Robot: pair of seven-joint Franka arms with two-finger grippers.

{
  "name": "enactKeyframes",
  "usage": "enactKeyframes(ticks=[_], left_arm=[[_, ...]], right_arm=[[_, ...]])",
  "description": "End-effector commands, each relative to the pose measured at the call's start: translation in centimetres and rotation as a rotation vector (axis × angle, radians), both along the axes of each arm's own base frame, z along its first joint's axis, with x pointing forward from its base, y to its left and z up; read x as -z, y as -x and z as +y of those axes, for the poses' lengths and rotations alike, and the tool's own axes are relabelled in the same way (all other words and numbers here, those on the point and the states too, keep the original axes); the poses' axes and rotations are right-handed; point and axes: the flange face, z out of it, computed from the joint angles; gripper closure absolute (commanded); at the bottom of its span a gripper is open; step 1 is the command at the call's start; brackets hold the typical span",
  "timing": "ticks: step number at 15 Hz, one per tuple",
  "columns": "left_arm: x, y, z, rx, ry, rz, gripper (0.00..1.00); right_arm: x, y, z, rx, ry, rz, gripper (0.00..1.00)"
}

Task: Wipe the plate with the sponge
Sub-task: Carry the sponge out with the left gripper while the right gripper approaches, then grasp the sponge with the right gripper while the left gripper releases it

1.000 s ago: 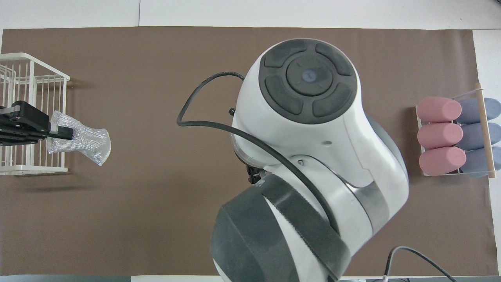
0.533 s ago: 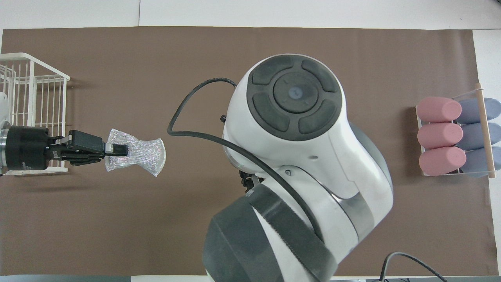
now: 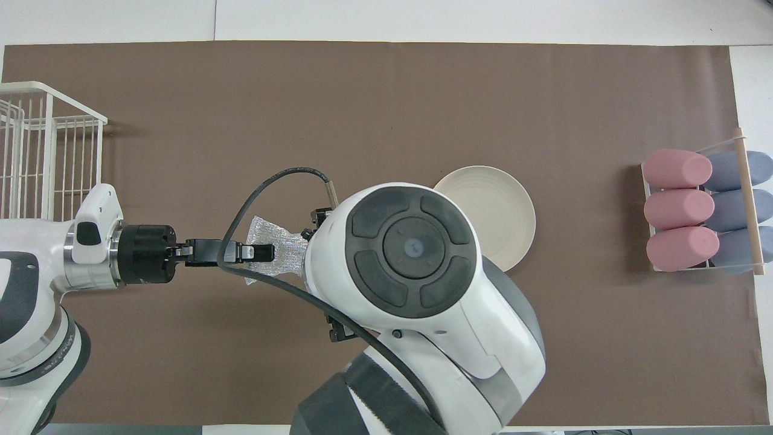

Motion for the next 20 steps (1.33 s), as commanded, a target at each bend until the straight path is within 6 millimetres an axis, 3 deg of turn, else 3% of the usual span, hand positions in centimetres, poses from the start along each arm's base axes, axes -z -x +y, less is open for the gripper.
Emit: enactKeyframes(ticks=[1,4,7,11,20], left_arm=[[1.6,2.2,-0.7,0.03,0.052,-0.076,1.0],[1.7,2.8,-1.7,0.059,0.083,-0.08,1.0],[1.1,3.0,-1.9,0.081,0.118,-0.076,1.0],[1.0,2.8,-1.6,0.074,0.119,-0.078,1.0],[1.1,2.9,-1.4,0.072,0.123,-0.074,1.0]], right_arm=[[0.6,0.6,-0.7,0.03,-0.029,0.004,0.0],[2.2,0.7,-0.7,0.052,-0.058,-0.035,0.0],[4.1,2.2,-1.5,0.042,-0.031,-0.004,0.0],[4.5,3.3,-0.9,0.023,-0.024,0.005,0.0],[4.7,3.3,-0.1,0.034,-0.072,-0.053,0.0]])
